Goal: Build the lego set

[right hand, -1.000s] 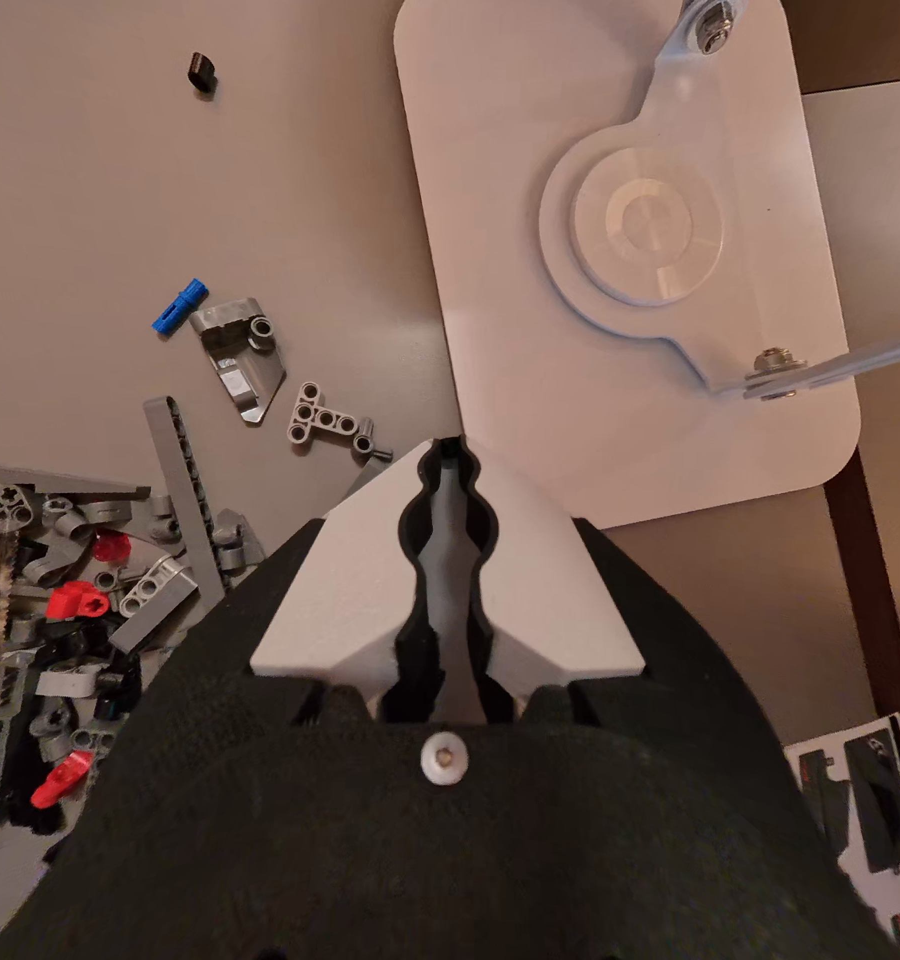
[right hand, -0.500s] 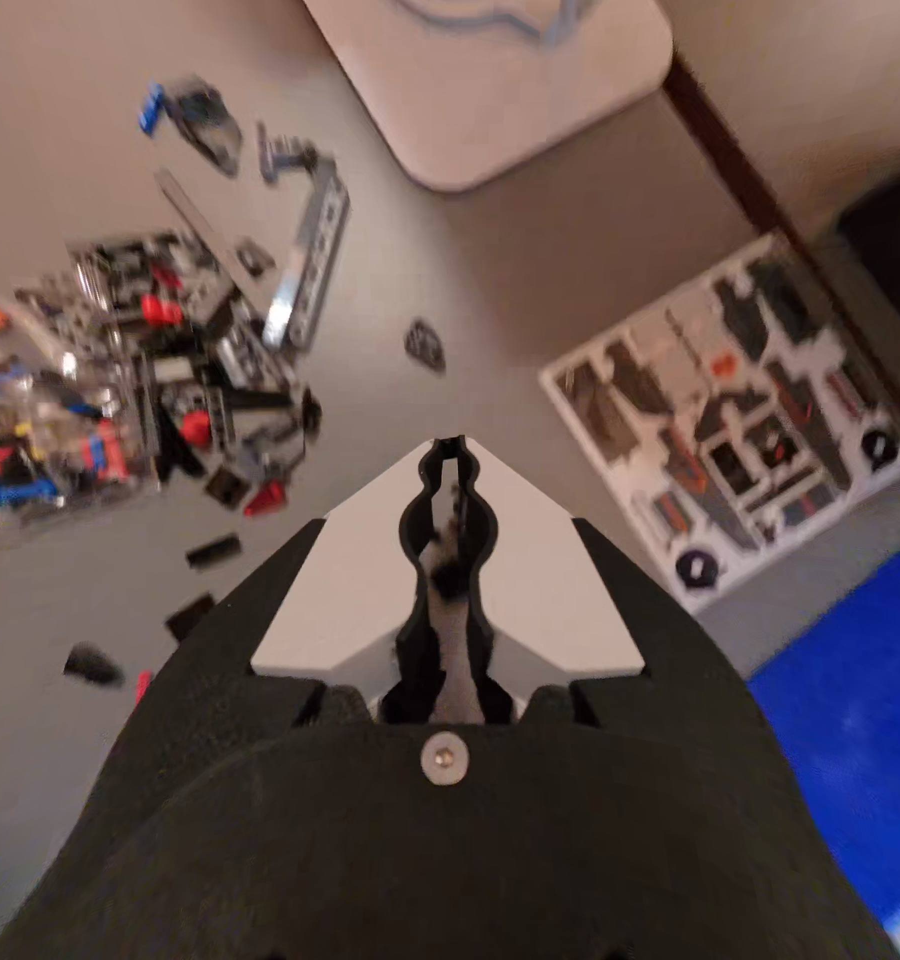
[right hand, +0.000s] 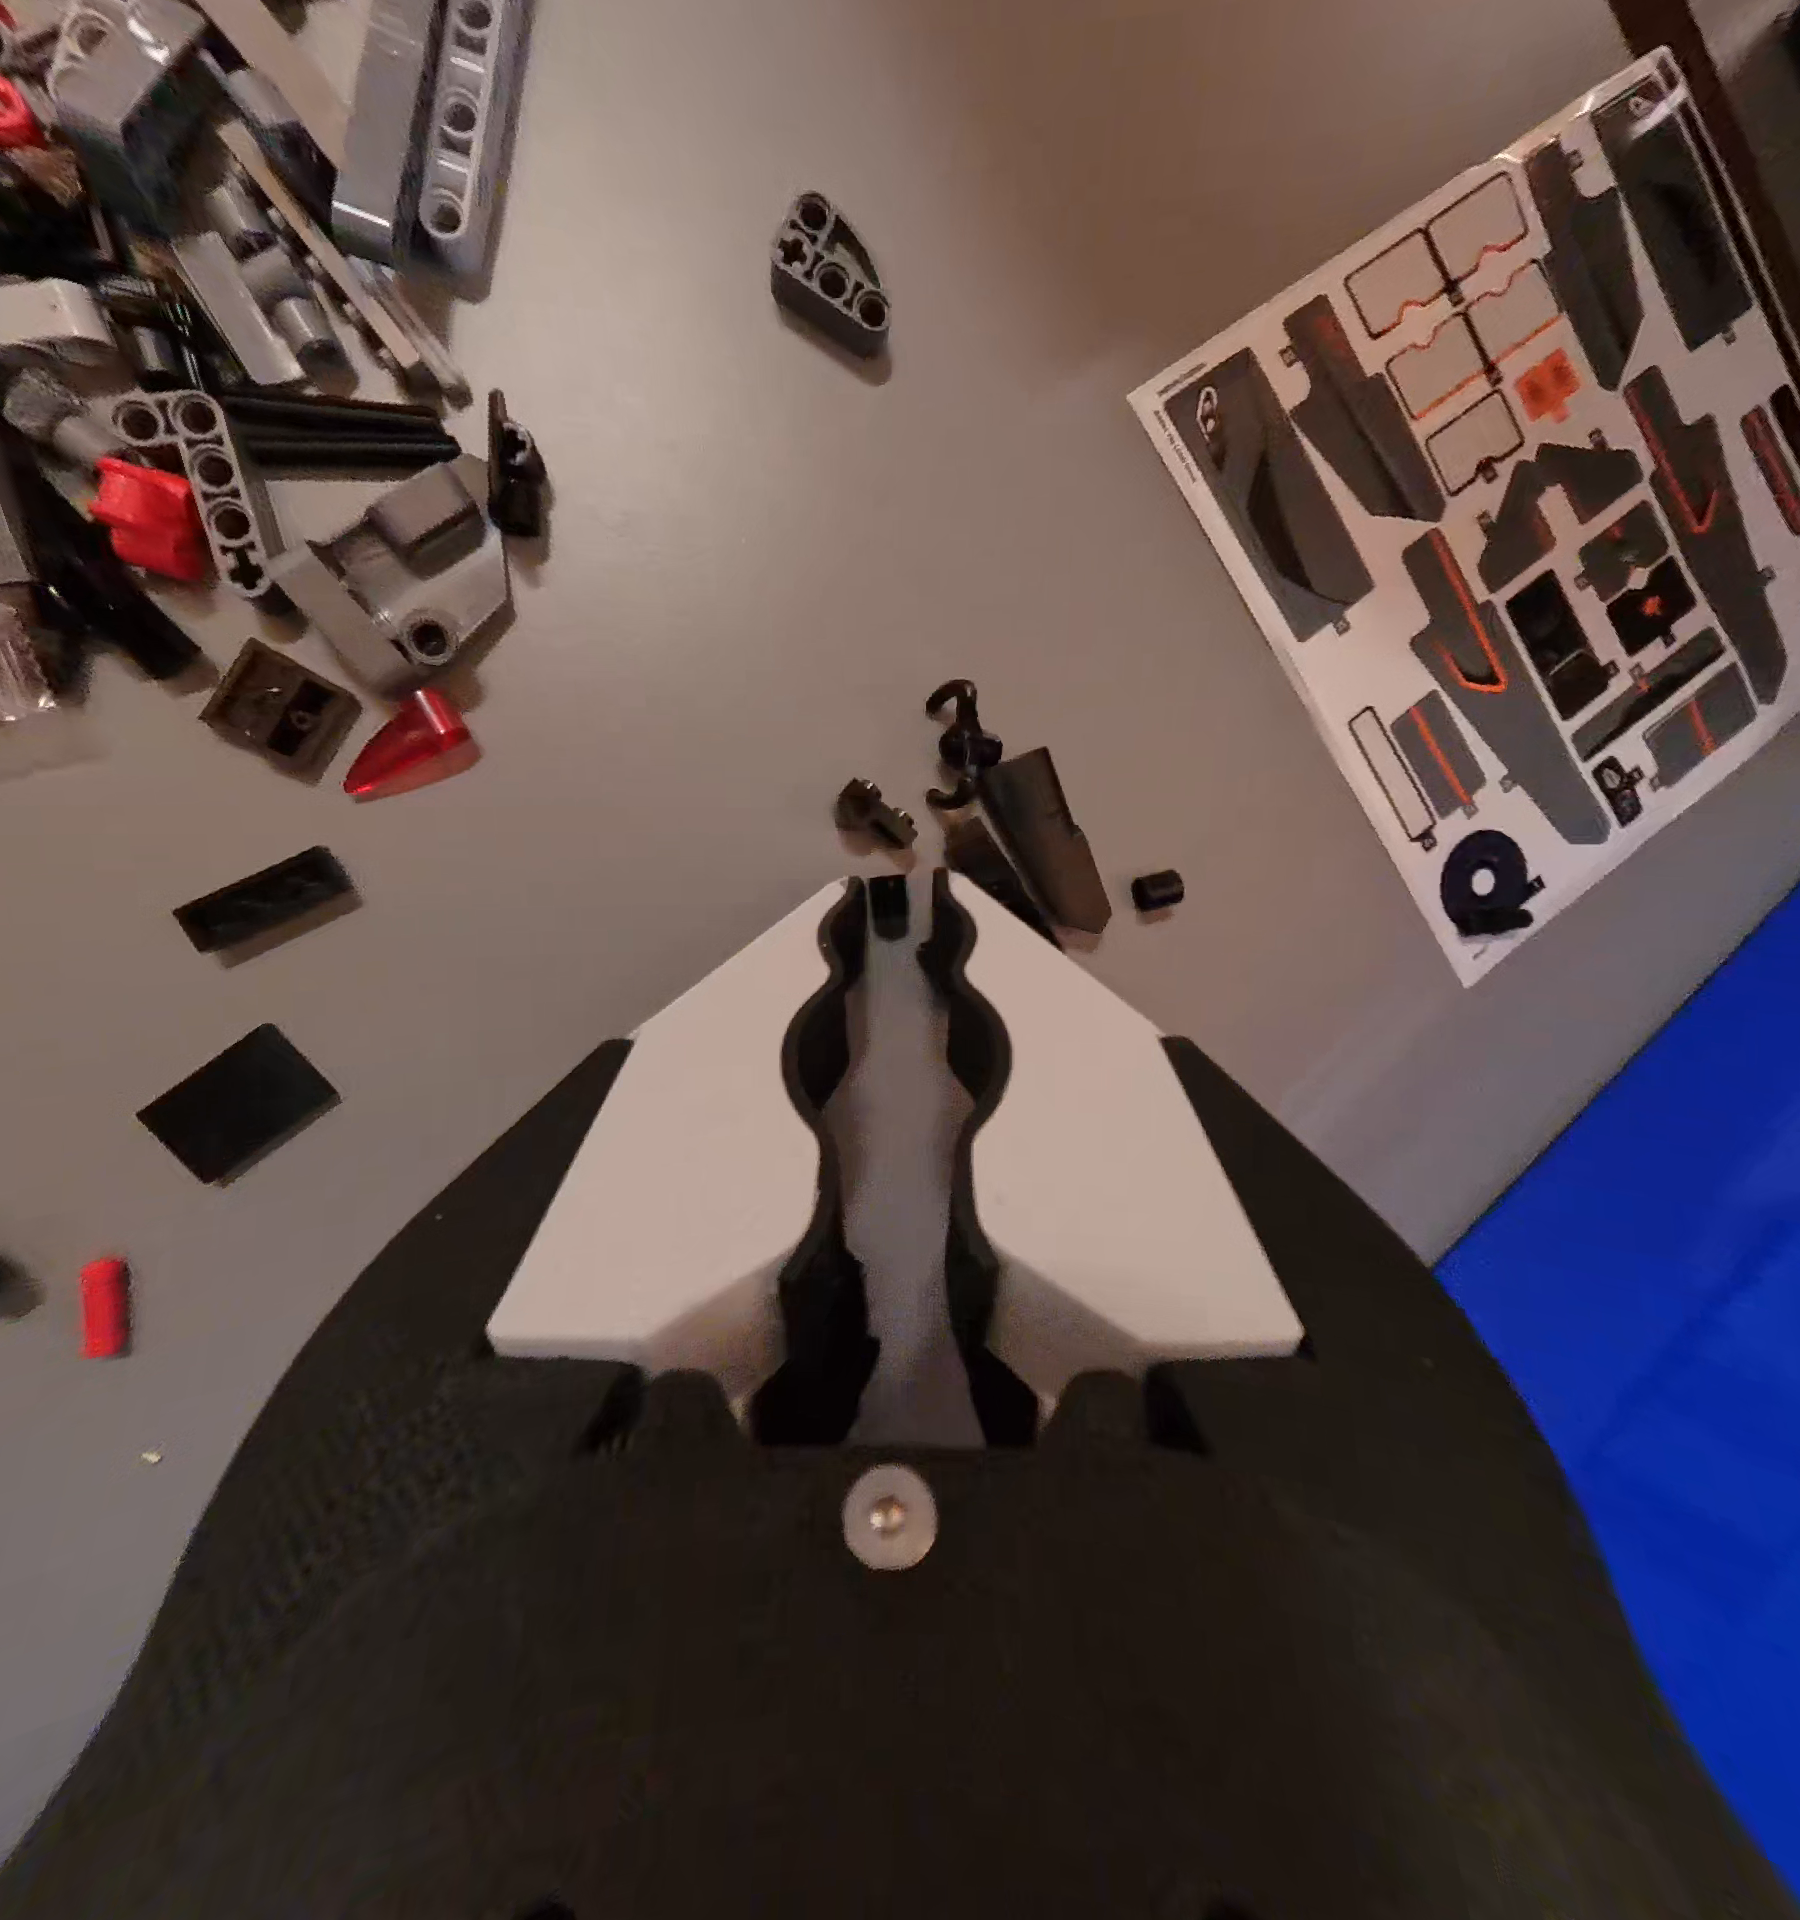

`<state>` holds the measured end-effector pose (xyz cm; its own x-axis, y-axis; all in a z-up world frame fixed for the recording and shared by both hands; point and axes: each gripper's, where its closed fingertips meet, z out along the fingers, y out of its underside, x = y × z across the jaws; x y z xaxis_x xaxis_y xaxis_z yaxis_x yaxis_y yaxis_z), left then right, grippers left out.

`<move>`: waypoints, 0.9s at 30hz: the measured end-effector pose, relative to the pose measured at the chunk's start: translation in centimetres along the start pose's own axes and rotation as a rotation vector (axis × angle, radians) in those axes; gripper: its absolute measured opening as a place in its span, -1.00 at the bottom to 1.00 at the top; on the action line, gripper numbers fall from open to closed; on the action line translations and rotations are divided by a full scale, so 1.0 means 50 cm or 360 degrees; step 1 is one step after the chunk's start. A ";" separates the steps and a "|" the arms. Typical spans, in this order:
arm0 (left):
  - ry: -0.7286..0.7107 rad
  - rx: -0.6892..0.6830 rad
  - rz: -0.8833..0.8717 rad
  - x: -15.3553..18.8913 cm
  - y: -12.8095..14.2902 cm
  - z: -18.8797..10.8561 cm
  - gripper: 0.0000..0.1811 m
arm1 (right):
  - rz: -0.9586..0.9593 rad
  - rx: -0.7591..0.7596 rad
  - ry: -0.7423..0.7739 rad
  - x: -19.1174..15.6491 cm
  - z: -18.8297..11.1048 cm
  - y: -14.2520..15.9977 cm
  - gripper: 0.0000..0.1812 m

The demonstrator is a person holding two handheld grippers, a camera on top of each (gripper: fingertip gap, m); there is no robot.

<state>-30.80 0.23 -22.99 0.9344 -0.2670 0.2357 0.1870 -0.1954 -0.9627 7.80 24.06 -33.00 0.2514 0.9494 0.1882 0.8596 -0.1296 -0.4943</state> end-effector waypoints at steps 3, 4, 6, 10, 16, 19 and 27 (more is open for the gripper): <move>0.0002 -0.0005 0.0003 -0.001 0.002 0.001 -0.84 | -0.0020 0.0018 0.0019 -0.001 -0.010 -0.009 -0.86; 0.0000 -0.0006 0.0001 -0.002 0.002 0.001 -0.84 | -0.0025 0.0044 0.0018 -0.004 -0.021 -0.015 -0.85; 0.0000 -0.0003 -0.0009 -0.005 0.003 0.001 -0.84 | -0.0012 0.0095 0.0029 -0.010 -0.049 -0.024 -0.84; 0.0017 -0.0012 -0.0026 -0.005 0.009 0.009 -0.84 | 0.0045 0.0217 -0.0116 -0.071 -0.085 -0.065 -0.83; 0.0022 -0.0017 0.0013 0.006 0.006 0.004 -0.83 | 0.0034 0.0207 -0.0176 -0.123 -0.009 -0.129 -0.82; 0.0007 0.0011 -0.0003 0.000 -0.002 -0.006 -0.84 | 0.0092 0.0229 -0.0231 -0.123 0.019 -0.145 -0.88; 0.0021 -0.0014 -0.0013 -0.001 0.008 0.005 -0.83 | 0.0130 0.0195 -0.0246 -0.097 0.016 -0.123 -1.00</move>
<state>-30.71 0.41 -23.43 0.9288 -0.2779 0.2453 0.1919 -0.2056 -0.9596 0.93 20.46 -31.53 0.2385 0.9710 0.0153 0.7763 -0.1812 -0.6037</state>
